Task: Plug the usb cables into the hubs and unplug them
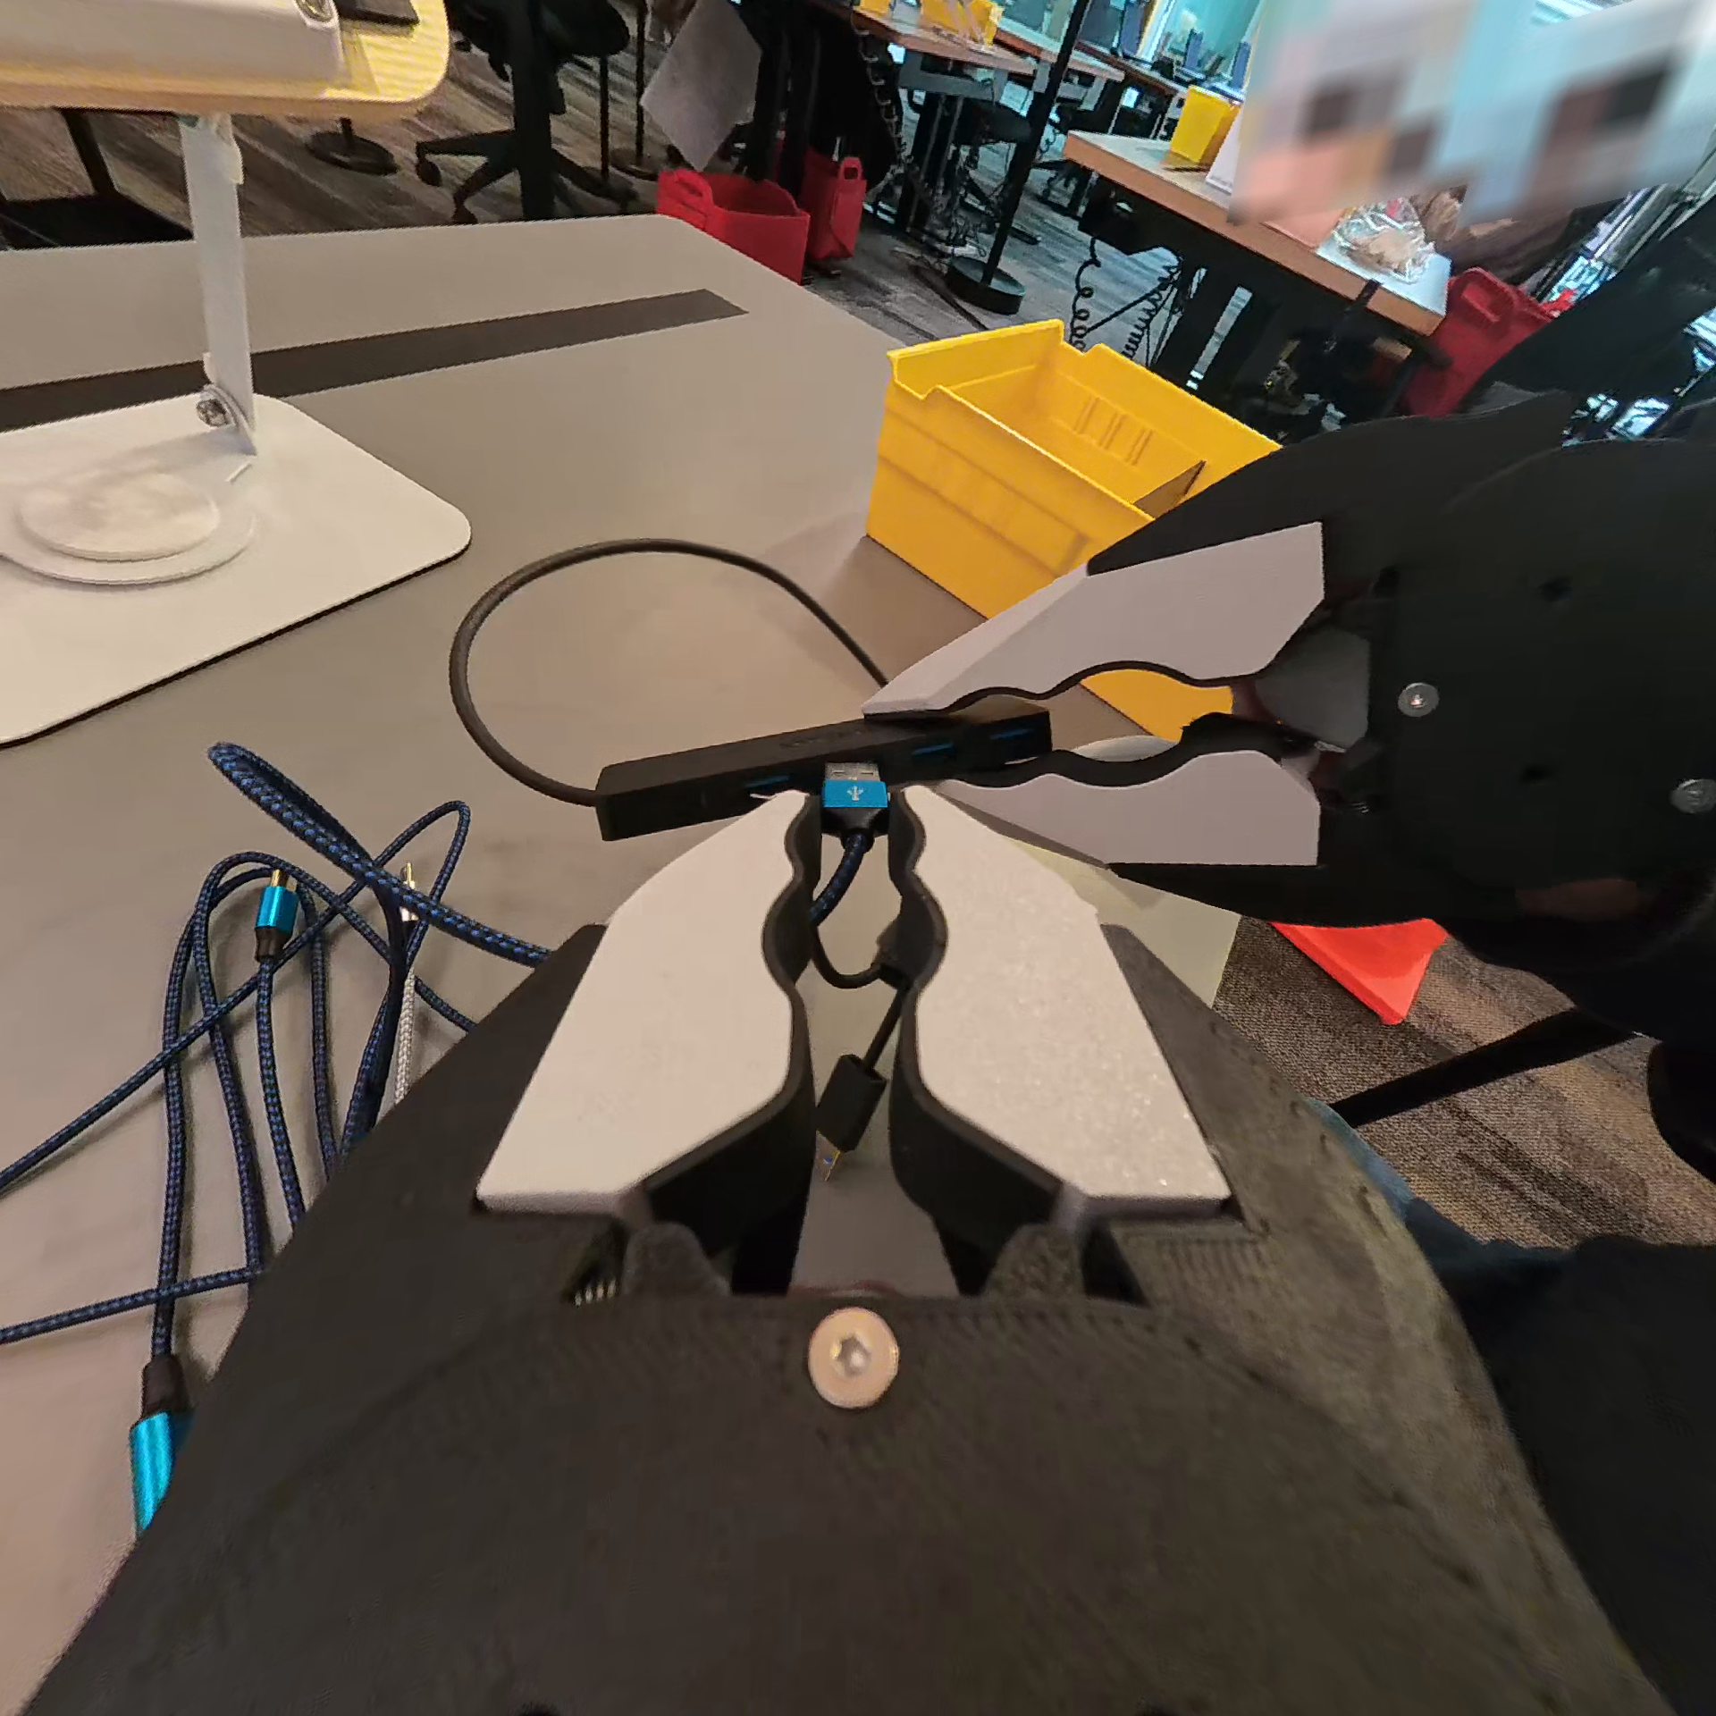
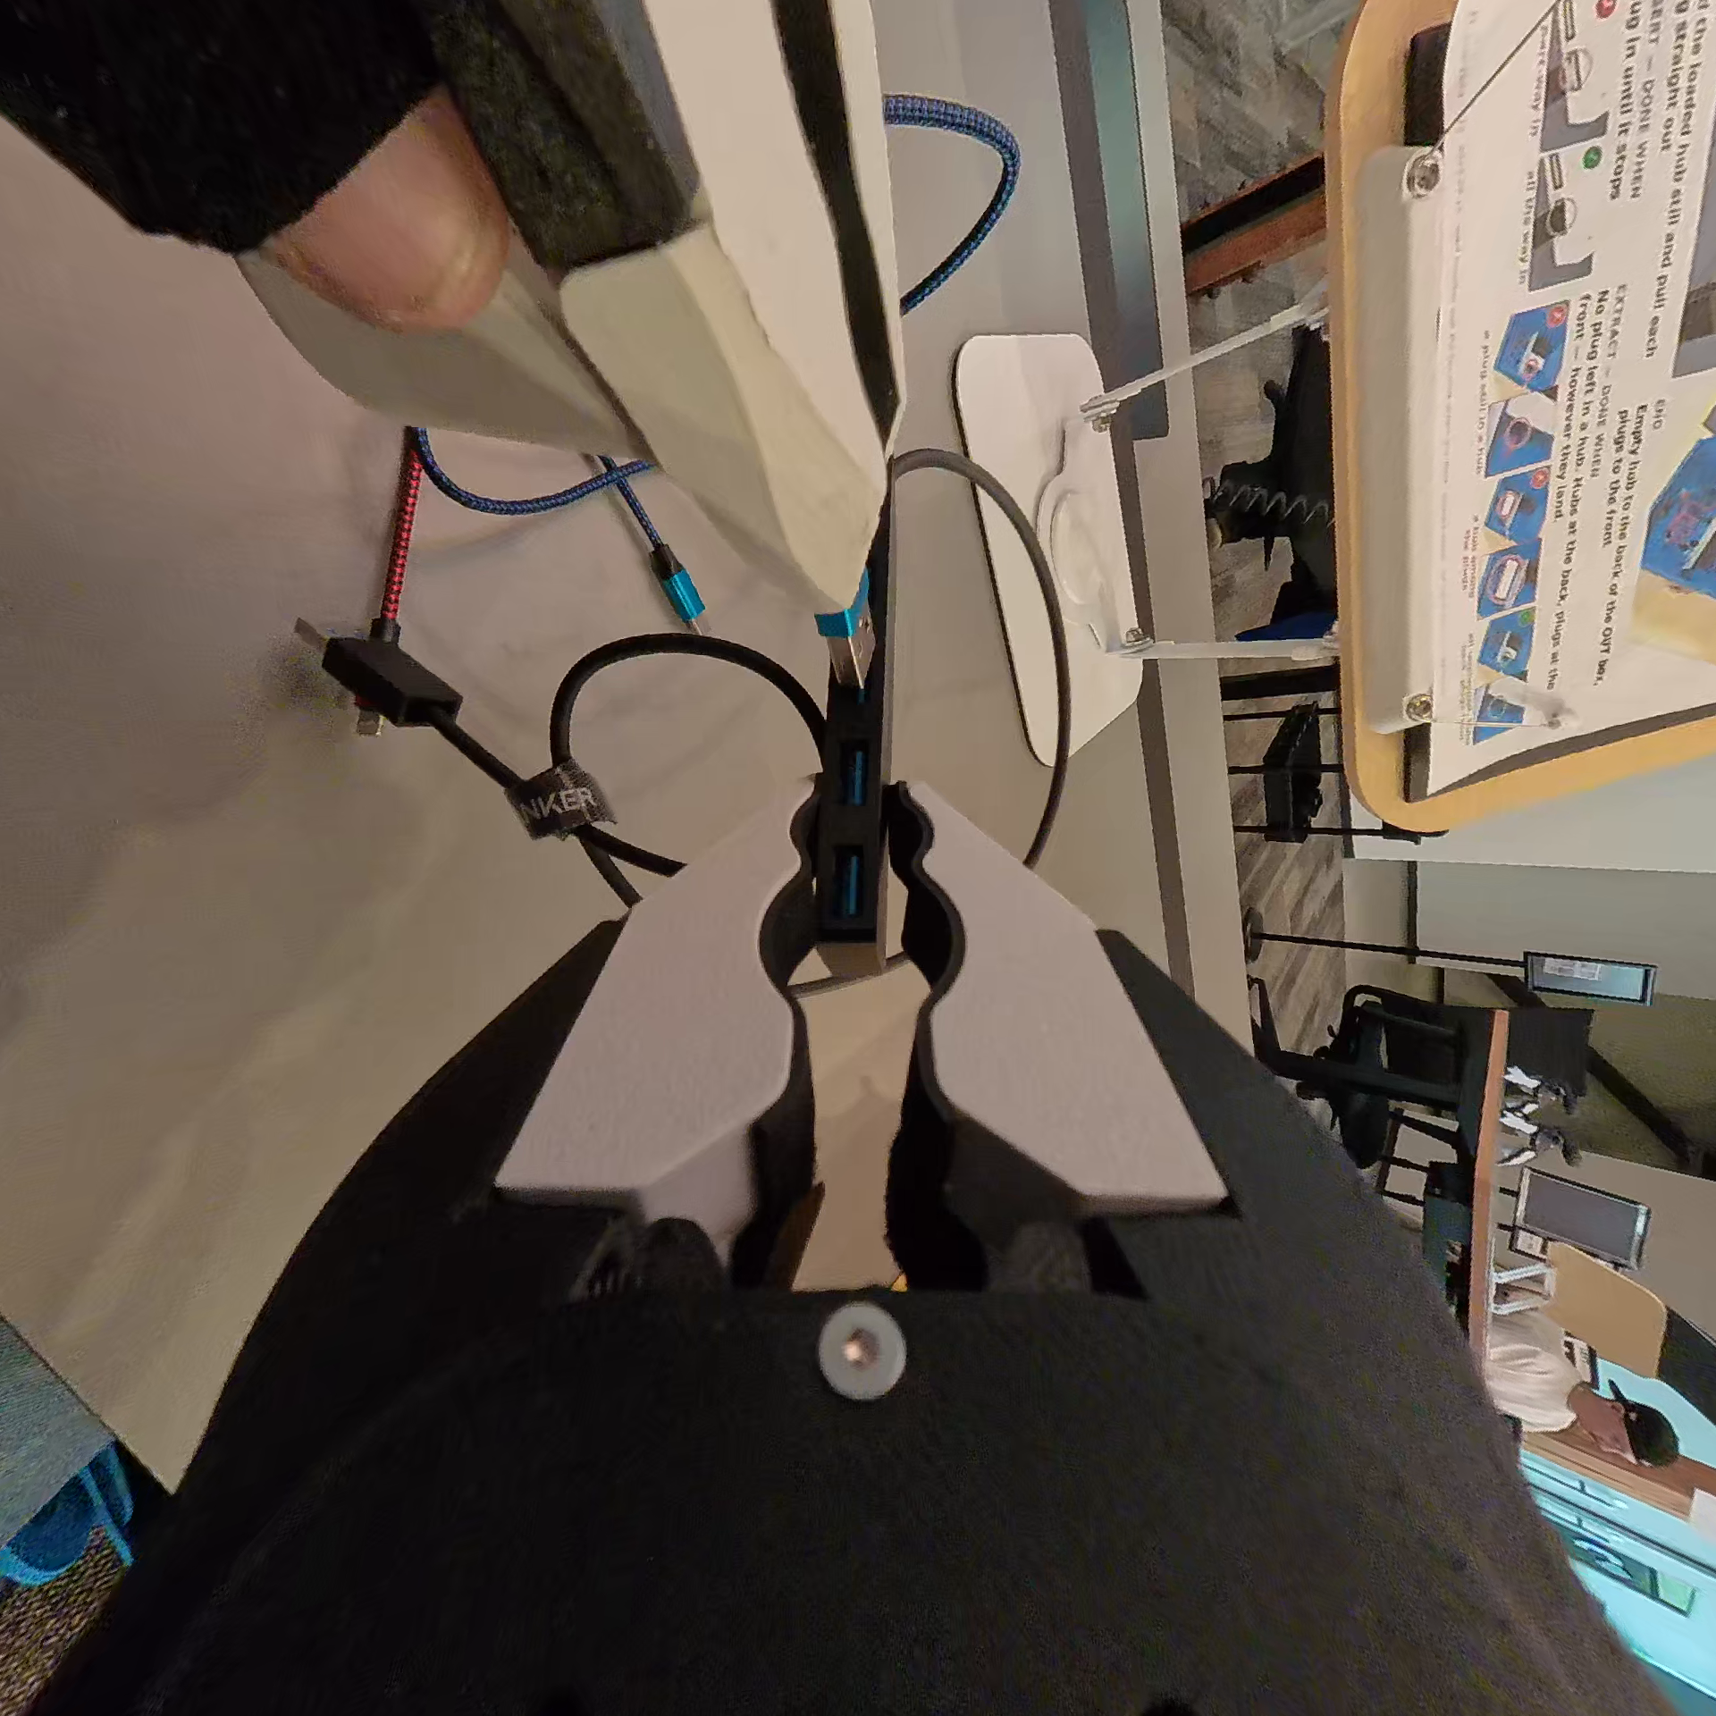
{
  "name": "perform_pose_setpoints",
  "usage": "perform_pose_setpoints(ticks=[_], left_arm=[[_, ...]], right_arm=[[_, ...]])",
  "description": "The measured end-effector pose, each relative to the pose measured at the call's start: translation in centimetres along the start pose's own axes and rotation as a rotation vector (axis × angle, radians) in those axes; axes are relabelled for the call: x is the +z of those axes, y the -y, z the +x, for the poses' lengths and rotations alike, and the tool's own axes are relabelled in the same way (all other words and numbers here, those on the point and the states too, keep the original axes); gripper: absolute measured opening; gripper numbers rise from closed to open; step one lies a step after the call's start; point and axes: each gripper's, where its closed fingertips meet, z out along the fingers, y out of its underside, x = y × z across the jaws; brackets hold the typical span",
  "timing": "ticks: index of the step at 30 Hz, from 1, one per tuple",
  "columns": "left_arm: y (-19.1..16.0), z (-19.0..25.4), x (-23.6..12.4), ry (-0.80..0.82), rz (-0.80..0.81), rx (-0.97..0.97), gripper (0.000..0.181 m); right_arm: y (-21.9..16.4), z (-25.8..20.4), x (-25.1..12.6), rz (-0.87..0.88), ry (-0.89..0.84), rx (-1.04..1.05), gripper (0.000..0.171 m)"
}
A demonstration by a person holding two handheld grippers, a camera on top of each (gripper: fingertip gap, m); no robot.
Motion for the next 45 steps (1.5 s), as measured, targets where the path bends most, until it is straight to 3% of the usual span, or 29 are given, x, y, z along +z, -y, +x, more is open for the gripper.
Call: perform_pose_setpoints(ticks=[1,23,45], left_arm=[[0.0,0.0,0.0,0.007,0.003,0.0,0.013],[-0.7,-1.5,0.3,0.107,0.007,-0.132,0.013],[0.5,-1.7,-0.5,0.035,0.023,-0.186,0.013]], right_arm=[[0.0,0.0,0.0,-0.003,0.002,0.006,0.01],[0.6,-0.1,1.3,-0.06,-0.059,-0.074,0.009],[2.3,0.6,0.3,0.034,-0.126,-0.139,0.007]])
